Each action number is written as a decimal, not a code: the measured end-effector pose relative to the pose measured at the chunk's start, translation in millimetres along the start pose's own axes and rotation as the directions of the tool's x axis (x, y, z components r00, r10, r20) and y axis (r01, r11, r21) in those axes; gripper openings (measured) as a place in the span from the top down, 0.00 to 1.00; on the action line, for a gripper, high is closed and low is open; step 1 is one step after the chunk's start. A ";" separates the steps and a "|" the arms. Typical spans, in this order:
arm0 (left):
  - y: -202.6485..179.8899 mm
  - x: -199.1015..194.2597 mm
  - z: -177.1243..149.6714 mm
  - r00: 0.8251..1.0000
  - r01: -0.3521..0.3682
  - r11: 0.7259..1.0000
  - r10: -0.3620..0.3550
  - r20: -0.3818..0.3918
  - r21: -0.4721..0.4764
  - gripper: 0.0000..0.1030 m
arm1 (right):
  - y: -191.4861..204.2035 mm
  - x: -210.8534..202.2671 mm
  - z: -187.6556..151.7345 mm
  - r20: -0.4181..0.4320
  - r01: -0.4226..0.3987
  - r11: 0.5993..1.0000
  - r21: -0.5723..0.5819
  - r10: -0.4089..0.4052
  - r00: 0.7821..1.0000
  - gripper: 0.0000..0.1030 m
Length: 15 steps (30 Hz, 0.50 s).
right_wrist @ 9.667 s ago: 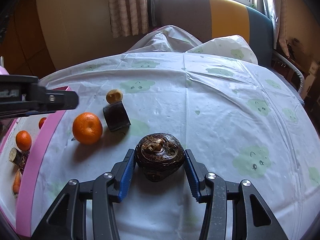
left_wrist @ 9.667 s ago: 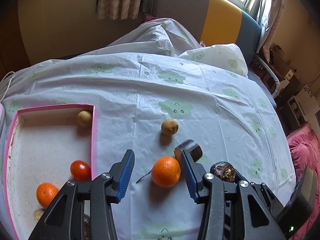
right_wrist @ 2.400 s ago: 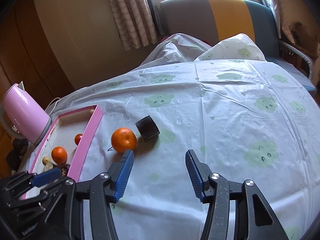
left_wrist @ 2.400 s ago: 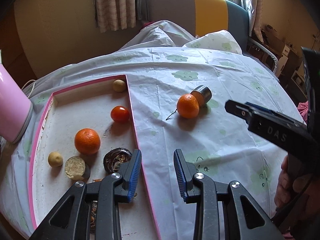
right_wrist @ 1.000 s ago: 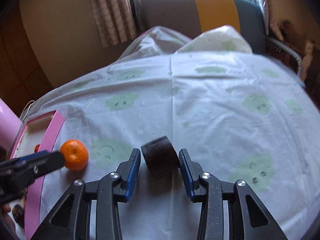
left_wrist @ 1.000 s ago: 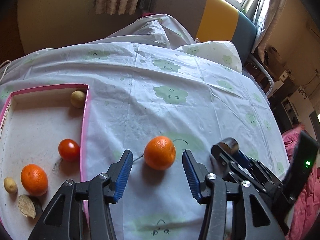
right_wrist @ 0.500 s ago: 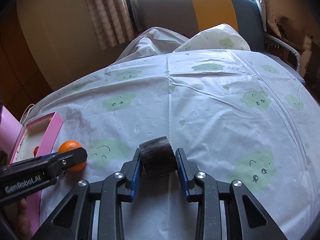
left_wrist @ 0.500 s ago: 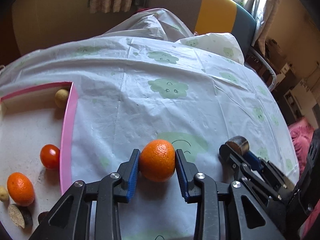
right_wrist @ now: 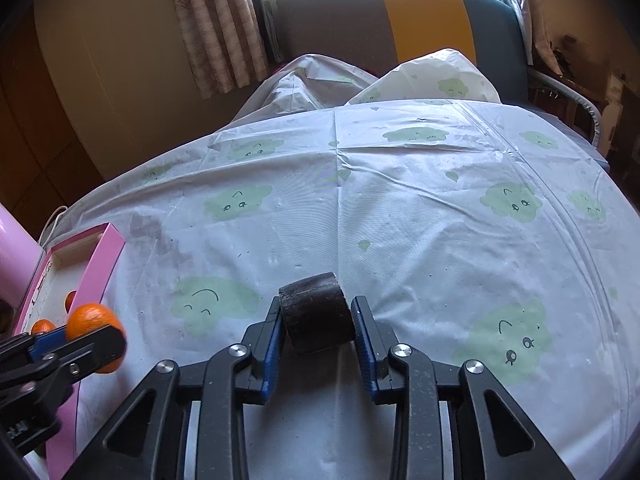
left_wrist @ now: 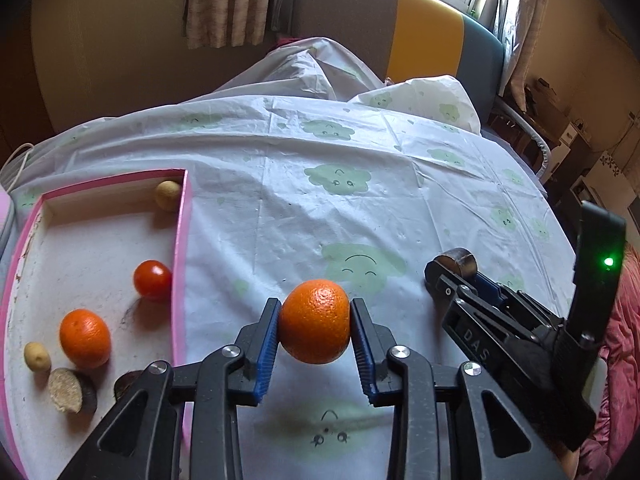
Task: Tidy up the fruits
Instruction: 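Carry the mandarin into the tray and release it with the left tool while the right tool holds the slice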
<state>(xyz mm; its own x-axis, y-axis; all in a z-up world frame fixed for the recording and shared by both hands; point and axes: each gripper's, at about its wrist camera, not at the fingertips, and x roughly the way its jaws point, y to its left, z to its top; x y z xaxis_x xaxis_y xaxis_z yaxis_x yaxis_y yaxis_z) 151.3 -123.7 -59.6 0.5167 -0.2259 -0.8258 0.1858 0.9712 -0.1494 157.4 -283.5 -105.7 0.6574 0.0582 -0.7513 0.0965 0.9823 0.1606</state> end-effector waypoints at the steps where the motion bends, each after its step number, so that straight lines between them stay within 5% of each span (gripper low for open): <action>1: 0.4 -3.4 -1.2 1.000 -0.008 1.000 0.008 0.007 0.003 0.66 | -0.2 0.1 -0.1 0.000 0.000 1.000 0.000 0.000 1.000 0.68; 15: 21.9 -50.9 -24.0 0.998 -0.012 0.999 0.013 0.057 -0.032 0.66 | 3.6 1.1 -0.3 -0.007 0.024 0.999 -0.025 -0.024 1.000 0.68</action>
<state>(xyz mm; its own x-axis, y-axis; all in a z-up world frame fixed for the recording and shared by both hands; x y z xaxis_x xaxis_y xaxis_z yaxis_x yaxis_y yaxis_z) 109.0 -89.1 -33.9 0.5659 -0.2167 -0.7955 0.1528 0.9757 -0.1572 158.2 -279.8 -106.2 0.6496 0.0362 -0.7594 0.0932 0.9875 0.1268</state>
